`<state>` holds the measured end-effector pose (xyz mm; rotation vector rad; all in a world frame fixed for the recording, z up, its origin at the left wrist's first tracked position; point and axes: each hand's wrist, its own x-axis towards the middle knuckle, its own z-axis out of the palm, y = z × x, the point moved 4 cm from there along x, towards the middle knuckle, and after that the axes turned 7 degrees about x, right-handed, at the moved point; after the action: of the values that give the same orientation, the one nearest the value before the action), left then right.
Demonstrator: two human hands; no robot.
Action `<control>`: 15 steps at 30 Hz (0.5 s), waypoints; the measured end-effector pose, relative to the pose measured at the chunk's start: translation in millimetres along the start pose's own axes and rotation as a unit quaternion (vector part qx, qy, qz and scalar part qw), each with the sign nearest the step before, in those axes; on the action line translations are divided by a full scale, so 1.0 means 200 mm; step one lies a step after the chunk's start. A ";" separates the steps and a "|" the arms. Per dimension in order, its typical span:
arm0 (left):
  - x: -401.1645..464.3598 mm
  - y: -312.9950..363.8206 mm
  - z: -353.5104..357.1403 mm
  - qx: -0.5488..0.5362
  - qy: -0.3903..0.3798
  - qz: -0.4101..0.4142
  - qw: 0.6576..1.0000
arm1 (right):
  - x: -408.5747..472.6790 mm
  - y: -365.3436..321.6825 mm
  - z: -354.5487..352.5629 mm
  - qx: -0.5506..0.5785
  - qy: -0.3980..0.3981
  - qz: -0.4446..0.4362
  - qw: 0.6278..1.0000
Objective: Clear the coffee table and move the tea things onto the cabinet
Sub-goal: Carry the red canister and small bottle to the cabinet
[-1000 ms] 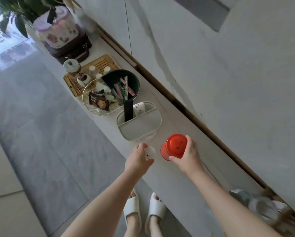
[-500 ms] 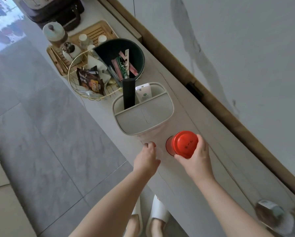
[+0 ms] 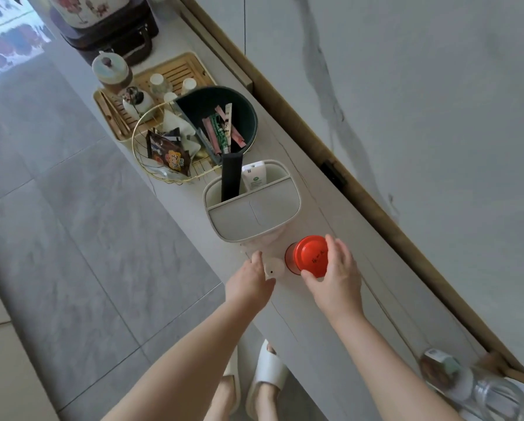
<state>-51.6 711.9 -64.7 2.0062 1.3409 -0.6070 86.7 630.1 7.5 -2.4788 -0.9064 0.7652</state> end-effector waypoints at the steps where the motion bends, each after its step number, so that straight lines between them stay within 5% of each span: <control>1: -0.05 -0.01 -0.05 0.009 0.000 0.001 1.000 | -0.02 -0.05 -0.04 0.003 -0.010 -0.009 1.000; 15: -0.99 -0.26 -0.91 -0.018 0.126 -0.014 0.992 | -0.61 -0.93 -0.46 -0.042 -0.117 -0.122 0.985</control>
<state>-169.3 732.9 181.0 2.0911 1.5161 -0.3473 -21.2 665.0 220.0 -2.3199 -1.3240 0.9613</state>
